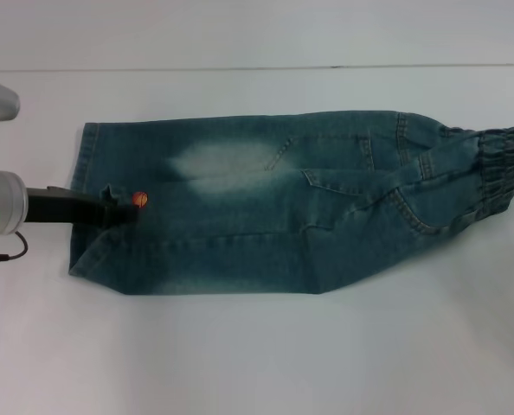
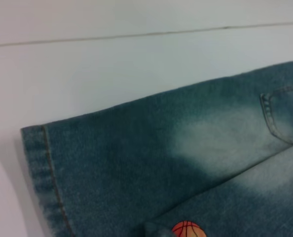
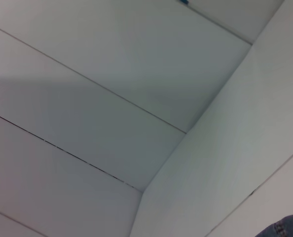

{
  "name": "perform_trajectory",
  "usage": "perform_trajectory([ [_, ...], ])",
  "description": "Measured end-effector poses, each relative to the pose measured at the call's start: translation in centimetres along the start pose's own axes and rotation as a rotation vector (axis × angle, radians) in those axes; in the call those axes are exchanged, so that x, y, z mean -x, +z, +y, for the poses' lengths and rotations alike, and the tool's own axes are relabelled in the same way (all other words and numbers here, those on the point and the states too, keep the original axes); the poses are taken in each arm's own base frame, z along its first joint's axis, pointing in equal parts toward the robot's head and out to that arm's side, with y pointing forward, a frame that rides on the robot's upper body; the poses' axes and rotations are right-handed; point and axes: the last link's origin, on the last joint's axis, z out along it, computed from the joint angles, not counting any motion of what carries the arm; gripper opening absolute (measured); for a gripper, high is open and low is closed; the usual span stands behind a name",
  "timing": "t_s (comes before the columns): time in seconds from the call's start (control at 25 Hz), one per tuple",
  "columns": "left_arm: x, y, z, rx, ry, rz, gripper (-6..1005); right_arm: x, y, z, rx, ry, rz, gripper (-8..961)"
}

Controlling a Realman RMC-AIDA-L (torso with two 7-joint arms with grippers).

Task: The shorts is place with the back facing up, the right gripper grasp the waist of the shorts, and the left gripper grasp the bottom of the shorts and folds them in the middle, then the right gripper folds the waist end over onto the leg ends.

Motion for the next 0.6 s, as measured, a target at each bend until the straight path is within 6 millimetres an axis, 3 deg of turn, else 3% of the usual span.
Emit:
perform_trajectory([
  [0.08,-0.04,0.04,-0.03,-0.010,0.009,-0.005,566,-0.02,0.01,0.00,0.000,0.000,0.000,96],
  [0.28,-0.13,0.02,-0.10,-0.016,0.007,-0.002,323,-0.02,0.01,0.00,0.000,0.000,0.000,98],
  [0.6,-0.37,-0.31,-0.13,-0.015,0.006,0.013,55,-0.01,-0.01,0.00,0.000,0.000,0.000,102],
])
